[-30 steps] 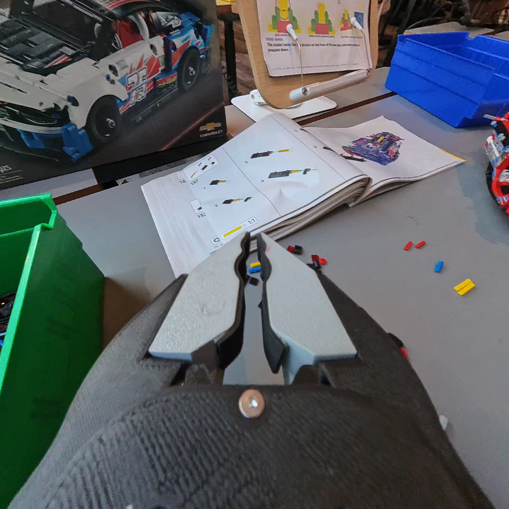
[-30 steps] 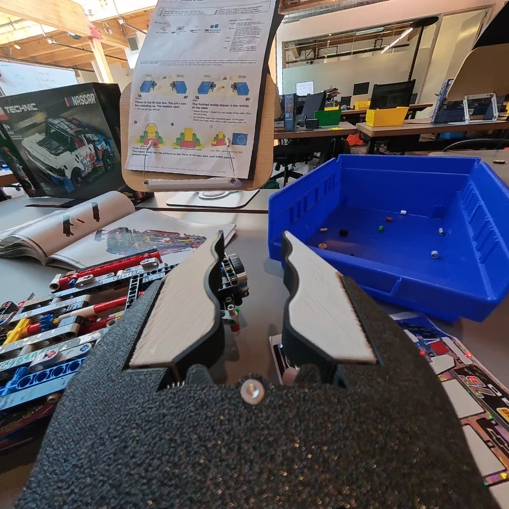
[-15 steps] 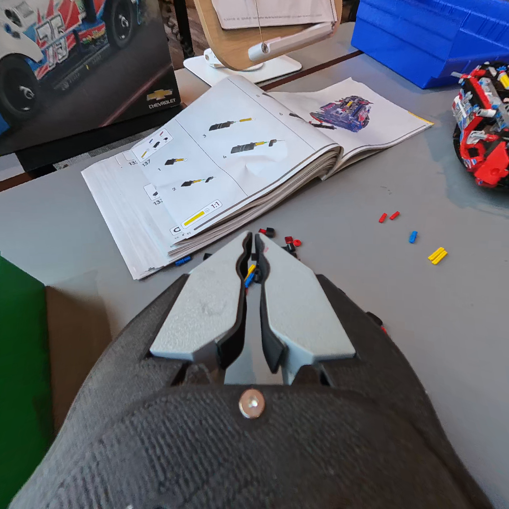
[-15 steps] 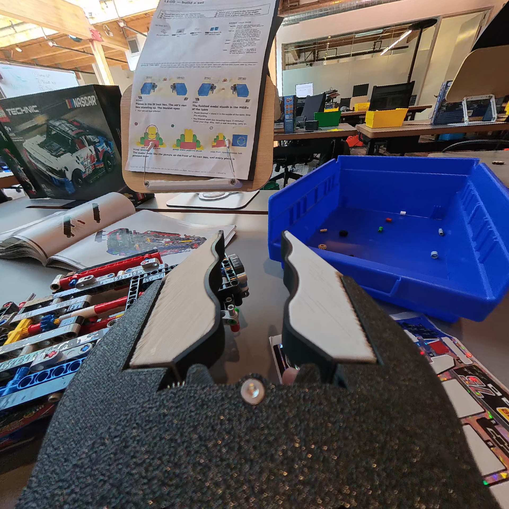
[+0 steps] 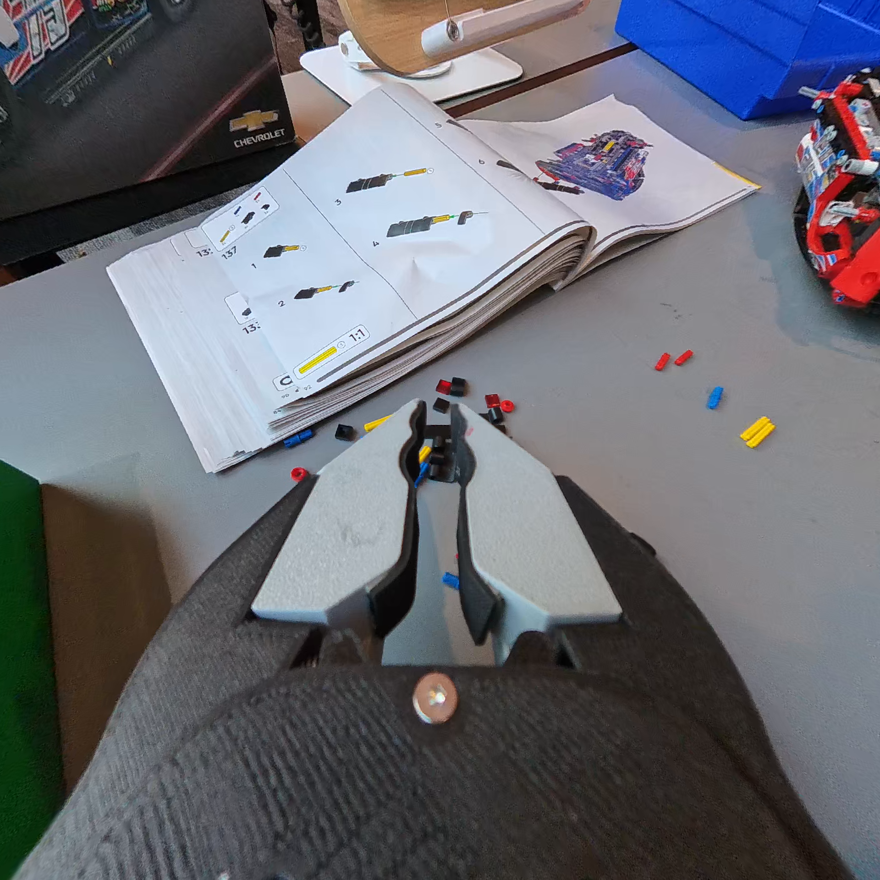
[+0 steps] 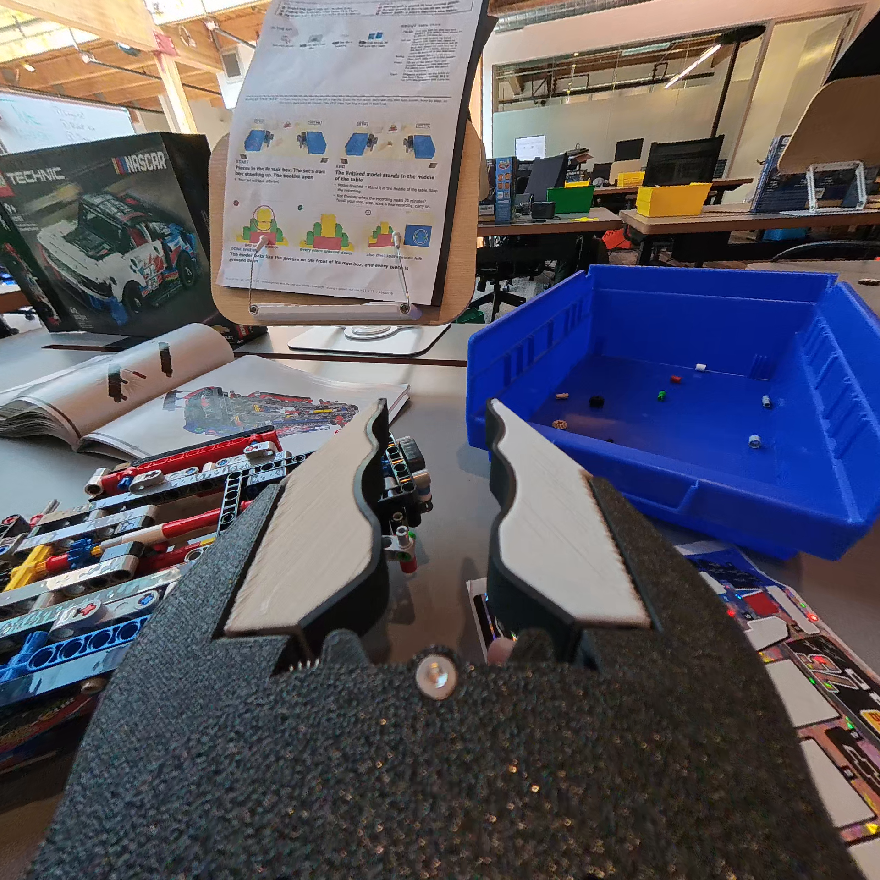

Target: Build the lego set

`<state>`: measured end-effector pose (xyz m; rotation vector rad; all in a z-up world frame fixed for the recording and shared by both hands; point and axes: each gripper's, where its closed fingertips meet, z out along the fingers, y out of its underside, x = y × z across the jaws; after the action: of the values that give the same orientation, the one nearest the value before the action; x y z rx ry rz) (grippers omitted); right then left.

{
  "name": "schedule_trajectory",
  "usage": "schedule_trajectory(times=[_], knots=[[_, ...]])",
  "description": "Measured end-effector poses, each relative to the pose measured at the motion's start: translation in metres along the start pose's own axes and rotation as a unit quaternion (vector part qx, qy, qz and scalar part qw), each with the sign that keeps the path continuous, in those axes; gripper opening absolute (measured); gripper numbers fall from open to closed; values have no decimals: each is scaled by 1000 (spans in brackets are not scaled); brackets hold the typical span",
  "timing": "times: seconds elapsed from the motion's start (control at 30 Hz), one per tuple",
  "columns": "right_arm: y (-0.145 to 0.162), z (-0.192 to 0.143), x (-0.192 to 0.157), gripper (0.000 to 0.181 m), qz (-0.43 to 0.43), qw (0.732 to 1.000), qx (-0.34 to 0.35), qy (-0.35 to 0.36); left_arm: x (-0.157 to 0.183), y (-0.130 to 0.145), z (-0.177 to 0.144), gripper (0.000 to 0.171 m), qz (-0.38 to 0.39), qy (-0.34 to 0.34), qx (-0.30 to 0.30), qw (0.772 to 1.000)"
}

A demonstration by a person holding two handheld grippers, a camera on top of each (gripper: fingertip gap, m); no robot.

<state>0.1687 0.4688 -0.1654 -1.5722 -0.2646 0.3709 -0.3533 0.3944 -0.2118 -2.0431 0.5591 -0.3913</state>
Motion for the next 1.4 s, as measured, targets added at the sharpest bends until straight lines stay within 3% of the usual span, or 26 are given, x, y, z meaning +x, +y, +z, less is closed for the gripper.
schedule_trajectory(times=[0.3,0.67,0.87,1.1,1.4], knots=[[2,2,-1,40,-9,1000,-7,3,0,-4,-4,7,-4,4,8,1000],[1,1,-1,40,-8,1000,-4,3,13,11,4,9,11,38,-34,999],[-1,-1,1,39,3,1000,5,-1,33,25,8,12,93,74,-66,991],[-3,-2,-2,36,5,1000,12,-10,39,31,15,14,119,92,-126,980],[-9,-6,-2,35,26,999,35,-22,37,34,28,12,243,122,-195,942]])
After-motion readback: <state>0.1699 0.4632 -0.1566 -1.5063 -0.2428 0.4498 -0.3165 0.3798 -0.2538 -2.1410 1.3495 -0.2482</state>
